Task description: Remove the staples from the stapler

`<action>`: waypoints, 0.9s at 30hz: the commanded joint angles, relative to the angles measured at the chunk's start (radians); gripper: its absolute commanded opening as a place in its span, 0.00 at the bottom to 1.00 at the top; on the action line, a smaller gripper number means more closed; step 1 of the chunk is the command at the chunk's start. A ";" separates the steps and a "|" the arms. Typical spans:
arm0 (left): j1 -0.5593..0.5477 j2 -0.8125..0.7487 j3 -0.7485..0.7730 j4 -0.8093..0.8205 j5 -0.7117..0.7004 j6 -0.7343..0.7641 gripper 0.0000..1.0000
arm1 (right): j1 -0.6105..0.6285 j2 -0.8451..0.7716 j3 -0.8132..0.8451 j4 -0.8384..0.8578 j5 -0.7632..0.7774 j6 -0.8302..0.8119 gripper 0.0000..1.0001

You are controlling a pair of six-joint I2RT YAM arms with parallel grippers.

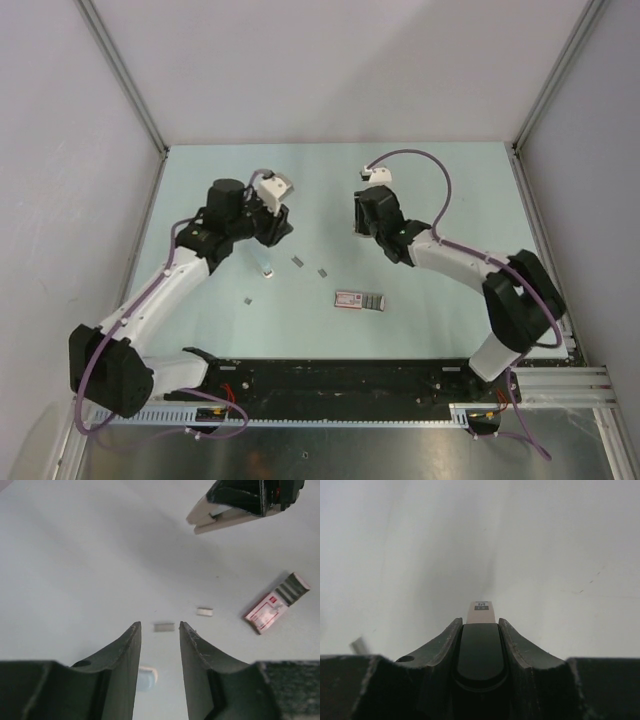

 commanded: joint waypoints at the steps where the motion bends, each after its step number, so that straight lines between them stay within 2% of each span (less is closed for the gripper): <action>1: 0.097 -0.071 0.029 -0.038 0.065 -0.071 0.41 | -0.005 0.100 0.057 0.326 0.252 -0.083 0.00; 6: 0.157 -0.133 -0.013 -0.064 0.071 -0.060 0.41 | -0.021 0.226 0.076 0.544 0.358 -0.138 0.00; 13: 0.176 -0.182 -0.057 -0.083 0.059 -0.056 0.42 | -0.032 0.342 0.092 0.694 0.428 -0.154 0.00; 17: 0.181 -0.191 -0.061 -0.090 0.051 -0.054 0.42 | -0.023 0.366 0.092 0.639 0.431 -0.115 0.00; 23: 0.185 -0.204 -0.069 -0.099 0.065 -0.052 0.44 | -0.003 0.363 0.082 0.424 0.382 -0.004 0.01; 27: 0.185 -0.226 -0.069 -0.120 0.066 -0.044 0.45 | 0.014 0.341 0.015 0.403 0.349 0.046 0.06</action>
